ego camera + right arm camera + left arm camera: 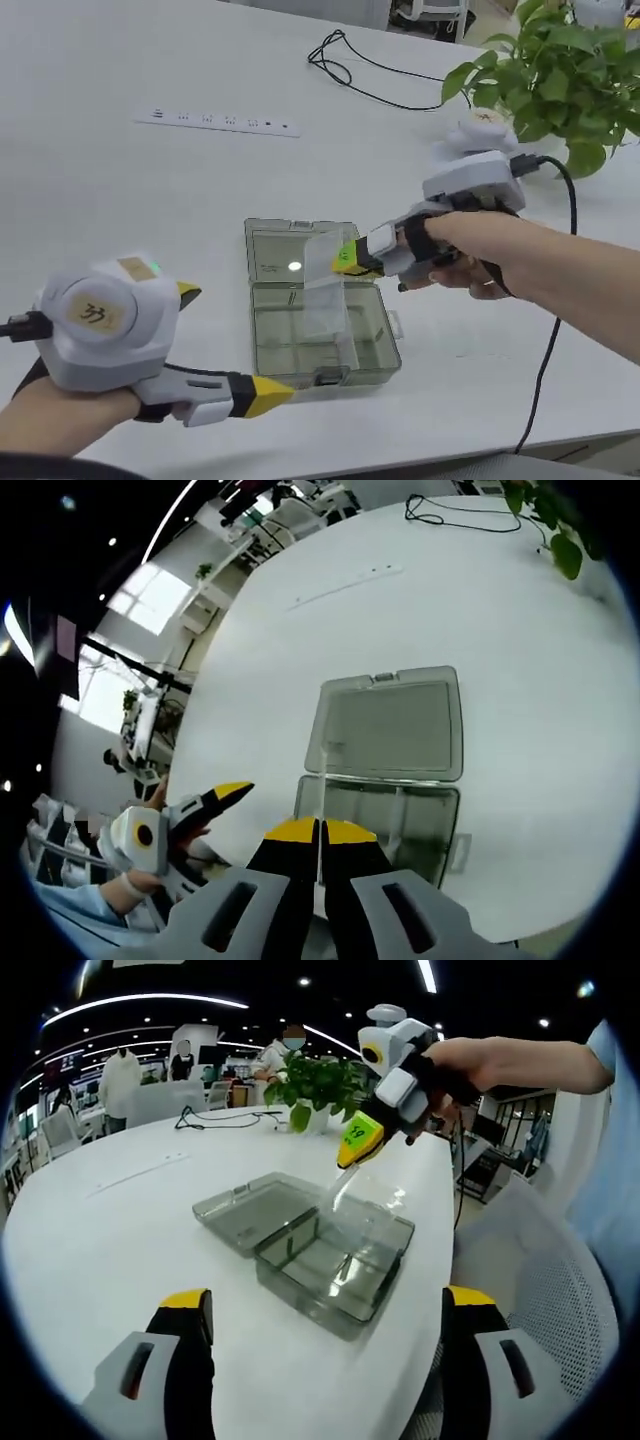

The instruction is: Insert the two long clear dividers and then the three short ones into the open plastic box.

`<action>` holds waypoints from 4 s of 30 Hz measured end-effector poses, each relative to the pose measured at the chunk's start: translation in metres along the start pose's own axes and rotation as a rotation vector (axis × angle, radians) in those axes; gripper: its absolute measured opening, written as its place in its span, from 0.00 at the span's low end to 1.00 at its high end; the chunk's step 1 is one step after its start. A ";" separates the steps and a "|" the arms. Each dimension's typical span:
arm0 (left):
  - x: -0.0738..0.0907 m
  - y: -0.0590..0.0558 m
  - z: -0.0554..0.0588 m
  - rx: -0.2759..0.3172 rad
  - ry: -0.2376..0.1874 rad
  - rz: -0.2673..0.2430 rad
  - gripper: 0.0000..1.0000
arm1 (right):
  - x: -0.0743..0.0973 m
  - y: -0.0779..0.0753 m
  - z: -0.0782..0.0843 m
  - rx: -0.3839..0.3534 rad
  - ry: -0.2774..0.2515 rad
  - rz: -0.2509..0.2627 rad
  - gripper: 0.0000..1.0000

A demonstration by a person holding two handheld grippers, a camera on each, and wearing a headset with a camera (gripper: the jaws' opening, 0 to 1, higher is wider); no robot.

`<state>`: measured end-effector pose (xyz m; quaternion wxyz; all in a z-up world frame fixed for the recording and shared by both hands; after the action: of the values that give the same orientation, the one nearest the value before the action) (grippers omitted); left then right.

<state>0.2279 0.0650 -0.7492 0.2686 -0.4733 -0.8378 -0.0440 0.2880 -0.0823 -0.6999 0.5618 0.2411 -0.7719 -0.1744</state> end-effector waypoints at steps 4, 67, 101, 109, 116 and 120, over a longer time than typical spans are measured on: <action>0.000 -0.001 0.003 0.002 0.001 0.004 0.96 | -0.004 -0.002 -0.001 0.011 0.063 0.043 0.02; -0.004 -0.002 0.011 0.027 -0.029 0.034 0.93 | -0.041 -0.006 0.021 -0.052 0.283 0.265 0.02; -0.004 0.000 0.014 0.038 -0.028 0.034 0.92 | -0.047 -0.003 0.021 -0.045 0.317 0.298 0.02; -0.004 0.001 0.015 0.040 -0.029 0.036 0.91 | -0.048 0.007 0.026 -0.020 0.327 0.322 0.02; -0.003 0.001 0.016 0.043 -0.029 0.034 0.91 | -0.054 0.010 0.028 0.018 0.344 0.338 0.02; -0.003 0.002 0.017 0.045 -0.026 0.033 0.91 | -0.059 0.011 0.031 0.049 0.358 0.351 0.02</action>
<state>0.2235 0.0694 -0.7657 0.2688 -0.4814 -0.8341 -0.0146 0.2715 -0.0402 -0.7497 0.7052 0.1441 -0.6941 -0.0101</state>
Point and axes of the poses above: the centre of the closed fingertips' face, and the gripper's own axes: x roughly backward along the fingers, y roughly to its left, z roughly out of its underside, the point moved 5 cm from there along x, roughly backward along the fingers, and after that the axes turned 1 degree about y, right-handed, at the moved point
